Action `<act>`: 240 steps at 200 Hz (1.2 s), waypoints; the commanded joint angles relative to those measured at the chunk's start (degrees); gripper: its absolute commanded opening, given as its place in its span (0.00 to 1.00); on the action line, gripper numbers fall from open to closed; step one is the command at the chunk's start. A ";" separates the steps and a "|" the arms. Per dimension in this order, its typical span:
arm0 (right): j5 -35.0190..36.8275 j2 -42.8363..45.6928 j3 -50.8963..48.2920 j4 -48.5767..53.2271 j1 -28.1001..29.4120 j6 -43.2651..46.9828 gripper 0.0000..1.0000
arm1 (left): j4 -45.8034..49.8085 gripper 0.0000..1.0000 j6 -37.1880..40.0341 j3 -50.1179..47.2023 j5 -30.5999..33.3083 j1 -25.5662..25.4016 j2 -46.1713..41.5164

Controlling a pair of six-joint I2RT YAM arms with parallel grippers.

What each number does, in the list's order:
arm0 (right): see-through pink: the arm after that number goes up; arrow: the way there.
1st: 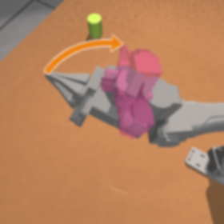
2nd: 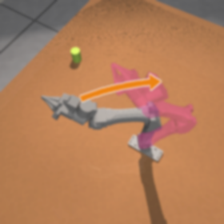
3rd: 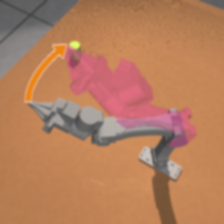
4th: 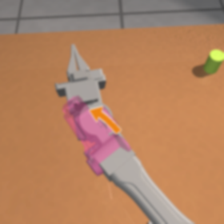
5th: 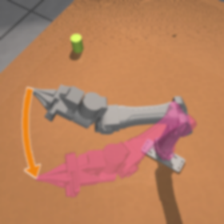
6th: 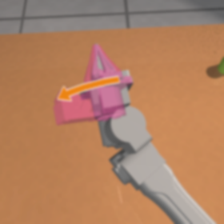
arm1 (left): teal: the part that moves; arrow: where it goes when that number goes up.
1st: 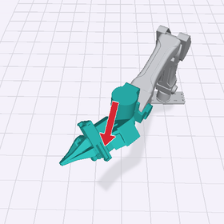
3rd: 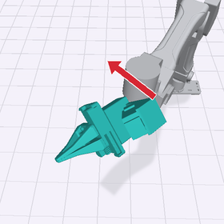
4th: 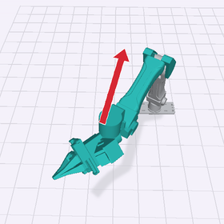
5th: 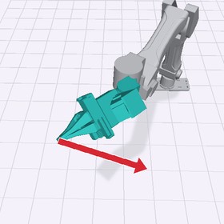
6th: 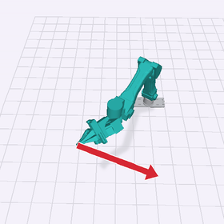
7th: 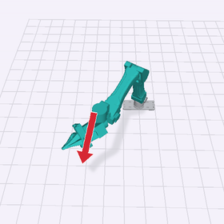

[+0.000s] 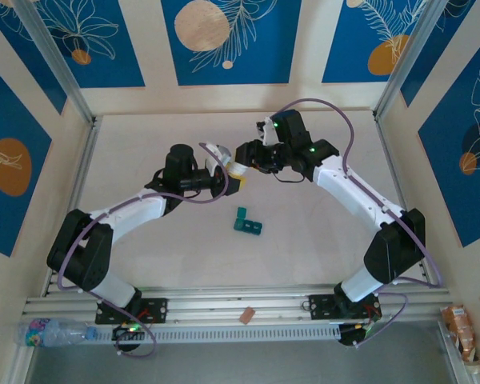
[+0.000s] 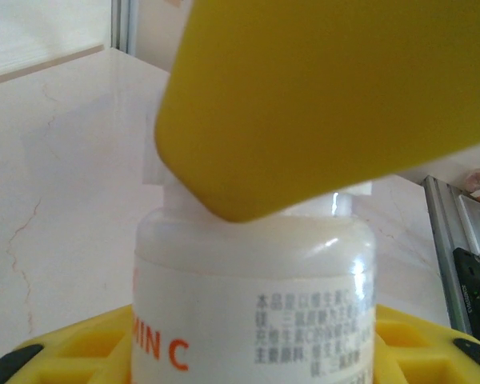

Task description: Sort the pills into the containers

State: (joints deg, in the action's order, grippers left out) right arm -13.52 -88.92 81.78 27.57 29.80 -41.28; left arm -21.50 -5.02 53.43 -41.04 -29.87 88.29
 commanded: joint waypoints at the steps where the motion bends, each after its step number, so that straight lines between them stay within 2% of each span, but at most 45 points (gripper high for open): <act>1: -4.21 2.23 -2.78 -5.51 -1.11 5.25 0.45 | -3.57 0.00 -1.83 1.25 -1.84 0.02 -0.58; 33: -17.96 4.09 -8.26 -15.45 -3.58 14.95 0.46 | -8.60 0.00 -6.24 0.63 -4.21 0.08 -0.88; 50: -21.57 4.19 -9.43 -18.20 -5.31 14.05 0.47 | -9.87 0.00 -7.50 0.54 -4.25 0.08 -0.75; 62: -22.51 4.27 -9.31 -18.87 -6.18 12.11 0.53 | -9.31 0.00 -7.23 0.60 -3.37 0.08 -0.62; 83: -19.60 5.19 -7.41 -15.95 -6.44 9.87 0.70 | -6.33 0.00 -4.95 1.01 -1.55 0.08 -0.66; 101: -14.81 5.93 -5.64 -11.55 -6.38 7.57 0.77 | -3.55 0.00 -2.45 1.45 1.14 0.09 -0.84; 123: -5.90 5.19 -2.63 -2.93 -6.42 1.48 0.77 | -2.06 0.00 -0.56 1.63 3.64 0.07 -0.86; 141: -2.31 3.64 -0.67 1.78 -6.12 -3.22 0.77 | -1.72 0.00 0.43 1.60 5.10 -0.01 -0.65; 163: -2.11 2.82 -0.54 0.91 -4.94 -6.16 0.77 | -1.10 0.00 1.63 1.94 5.66 -0.05 -0.21; 217: -0.90 -1.35 3.64 2.93 -1.91 -4.96 0.76 | -0.04 0.00 2.66 2.72 5.55 -0.33 0.66; 240: -0.63 -2.28 3.83 2.66 -1.26 -4.78 0.72 | 0.45 0.00 2.99 2.91 5.44 -0.54 0.75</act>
State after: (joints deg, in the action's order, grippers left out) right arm -14.96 -90.28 83.66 28.47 27.88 -45.69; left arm -21.50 -3.86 54.28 -35.46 -29.93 88.36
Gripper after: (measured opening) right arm 0.739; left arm 0.466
